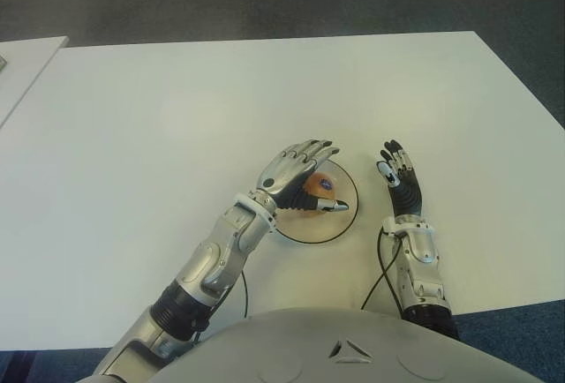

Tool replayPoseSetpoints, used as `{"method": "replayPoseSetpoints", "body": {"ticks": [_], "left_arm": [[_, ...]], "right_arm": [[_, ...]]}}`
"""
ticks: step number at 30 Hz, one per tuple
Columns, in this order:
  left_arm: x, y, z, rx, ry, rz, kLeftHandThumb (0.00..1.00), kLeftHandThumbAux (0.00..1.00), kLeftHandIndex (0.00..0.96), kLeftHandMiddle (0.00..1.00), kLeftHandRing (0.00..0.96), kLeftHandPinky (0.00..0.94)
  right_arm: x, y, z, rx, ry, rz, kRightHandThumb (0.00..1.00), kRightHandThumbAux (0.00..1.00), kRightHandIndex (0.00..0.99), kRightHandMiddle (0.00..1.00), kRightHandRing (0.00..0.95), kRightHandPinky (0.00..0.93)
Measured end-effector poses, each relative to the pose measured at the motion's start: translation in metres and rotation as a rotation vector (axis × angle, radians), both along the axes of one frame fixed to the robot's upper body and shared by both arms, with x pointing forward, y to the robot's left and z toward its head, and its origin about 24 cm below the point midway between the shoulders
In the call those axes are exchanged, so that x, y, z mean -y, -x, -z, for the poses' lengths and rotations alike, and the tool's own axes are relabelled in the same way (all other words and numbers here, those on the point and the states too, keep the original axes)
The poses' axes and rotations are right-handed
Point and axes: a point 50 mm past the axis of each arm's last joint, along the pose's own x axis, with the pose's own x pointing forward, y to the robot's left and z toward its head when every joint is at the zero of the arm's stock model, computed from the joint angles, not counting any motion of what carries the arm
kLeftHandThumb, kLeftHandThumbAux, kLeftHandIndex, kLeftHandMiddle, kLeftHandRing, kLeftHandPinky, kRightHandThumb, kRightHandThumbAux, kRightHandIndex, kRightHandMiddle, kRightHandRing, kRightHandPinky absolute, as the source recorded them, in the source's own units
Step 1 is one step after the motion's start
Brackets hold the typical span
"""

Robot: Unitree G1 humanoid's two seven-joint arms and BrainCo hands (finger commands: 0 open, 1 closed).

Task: Put the apples into the plate.

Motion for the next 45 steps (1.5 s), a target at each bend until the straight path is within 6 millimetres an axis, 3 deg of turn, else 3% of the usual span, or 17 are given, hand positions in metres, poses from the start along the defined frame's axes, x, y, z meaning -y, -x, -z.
{"method": "replayPoseSetpoints", "body": {"ticks": [5, 10, 20, 27, 31, 39, 40, 45], "left_arm": [[-0.016, -0.009, -0.006, -0.016, 0.062, -0.092, 0.108, 0.266, 0.0, 0.0, 0.0, 0.012], [-0.04, -0.014, -0.012, -0.029, 0.259, -0.25, 0.117, 0.285, 0.009, 0.0, 0.0, 0.029], [-0.075, 0.005, 0.008, -0.067, 0.607, -0.474, 0.12, 0.374, 0.068, 0.027, 0.015, 0.045], [-0.086, 0.012, 0.027, -0.082, 0.769, -0.55, 0.099, 0.46, 0.126, 0.052, 0.021, 0.016], [-0.092, 0.015, 0.041, -0.081, 0.835, -0.591, 0.073, 0.485, 0.154, 0.083, 0.051, 0.074], [-0.099, 0.024, 0.063, -0.084, 0.973, -0.621, 0.053, 0.476, 0.22, 0.145, 0.12, 0.145], [-0.1, 0.032, 0.073, -0.099, 1.012, -0.642, 0.054, 0.469, 0.219, 0.144, 0.119, 0.143], [-0.097, 0.037, 0.082, -0.131, 1.094, -0.656, 0.061, 0.461, 0.22, 0.139, 0.114, 0.145]], "right_arm": [[0.0, 0.0, 0.0, 0.001, -0.021, 0.001, 0.1, 0.505, 0.014, 0.003, 0.0, 0.0], [0.001, 0.0, 0.0, 0.006, -0.052, -0.003, 0.117, 0.492, 0.017, 0.0, 0.0, 0.0], [0.002, 0.001, 0.001, 0.006, -0.075, -0.013, 0.126, 0.471, 0.029, 0.0, 0.0, 0.0], [0.003, 0.001, 0.002, 0.004, -0.078, -0.019, 0.123, 0.475, 0.027, 0.0, 0.0, 0.0], [0.002, 0.001, 0.001, 0.009, -0.077, -0.023, 0.12, 0.472, 0.024, 0.0, 0.0, 0.0], [0.002, 0.005, -0.002, 0.021, -0.067, -0.033, 0.107, 0.494, 0.008, 0.0, 0.0, 0.0], [0.0, 0.008, -0.002, 0.017, -0.056, -0.041, 0.108, 0.499, 0.007, 0.0, 0.0, 0.0], [0.001, 0.011, -0.004, 0.044, -0.001, -0.095, 0.114, 0.524, 0.003, 0.0, 0.0, 0.0]]}}
